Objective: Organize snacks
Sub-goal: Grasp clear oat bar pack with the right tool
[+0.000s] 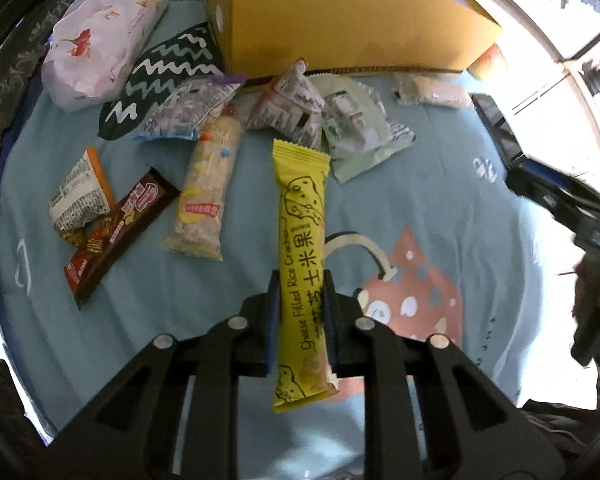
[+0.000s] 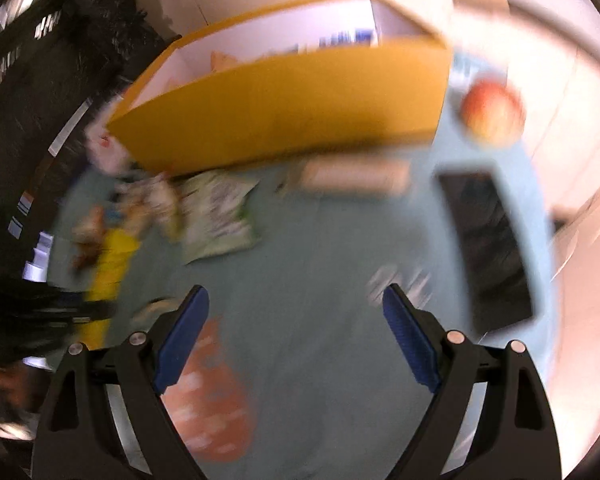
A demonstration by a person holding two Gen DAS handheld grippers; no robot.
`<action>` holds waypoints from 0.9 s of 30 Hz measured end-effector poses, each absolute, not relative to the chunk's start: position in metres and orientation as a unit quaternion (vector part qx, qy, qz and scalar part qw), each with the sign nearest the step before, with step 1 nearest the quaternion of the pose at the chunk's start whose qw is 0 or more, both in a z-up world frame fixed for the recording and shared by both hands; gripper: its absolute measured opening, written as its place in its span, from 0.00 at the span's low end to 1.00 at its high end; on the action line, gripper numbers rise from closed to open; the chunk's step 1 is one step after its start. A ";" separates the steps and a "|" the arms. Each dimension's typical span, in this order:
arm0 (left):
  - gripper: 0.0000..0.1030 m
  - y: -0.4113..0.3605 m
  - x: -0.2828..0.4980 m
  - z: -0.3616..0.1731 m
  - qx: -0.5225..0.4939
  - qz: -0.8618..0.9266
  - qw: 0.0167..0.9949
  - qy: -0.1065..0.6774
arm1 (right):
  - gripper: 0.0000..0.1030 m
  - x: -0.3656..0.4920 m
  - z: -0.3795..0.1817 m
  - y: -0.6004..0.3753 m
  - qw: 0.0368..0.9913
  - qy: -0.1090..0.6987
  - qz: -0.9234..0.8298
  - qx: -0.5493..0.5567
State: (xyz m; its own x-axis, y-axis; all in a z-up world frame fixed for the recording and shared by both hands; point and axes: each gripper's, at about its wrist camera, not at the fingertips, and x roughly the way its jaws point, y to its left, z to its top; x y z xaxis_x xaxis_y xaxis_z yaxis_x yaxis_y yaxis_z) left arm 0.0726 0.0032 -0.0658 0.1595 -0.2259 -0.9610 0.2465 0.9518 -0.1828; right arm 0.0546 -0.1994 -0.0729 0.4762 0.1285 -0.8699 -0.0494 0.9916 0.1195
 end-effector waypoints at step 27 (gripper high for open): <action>0.19 -0.014 0.095 -0.080 -0.010 -0.155 0.755 0.637 | 0.27 0.151 -0.136 -0.191 0.791 0.577 0.145 -0.145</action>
State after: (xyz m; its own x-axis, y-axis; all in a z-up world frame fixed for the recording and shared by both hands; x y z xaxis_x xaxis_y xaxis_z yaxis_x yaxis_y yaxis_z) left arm 0.0951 -0.0141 -0.0803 0.1404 -0.2456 -0.9591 0.2210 0.9521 -0.2115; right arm 0.1513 -0.1907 -0.1355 0.2928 0.0623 -0.9541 -0.3977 0.9154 -0.0623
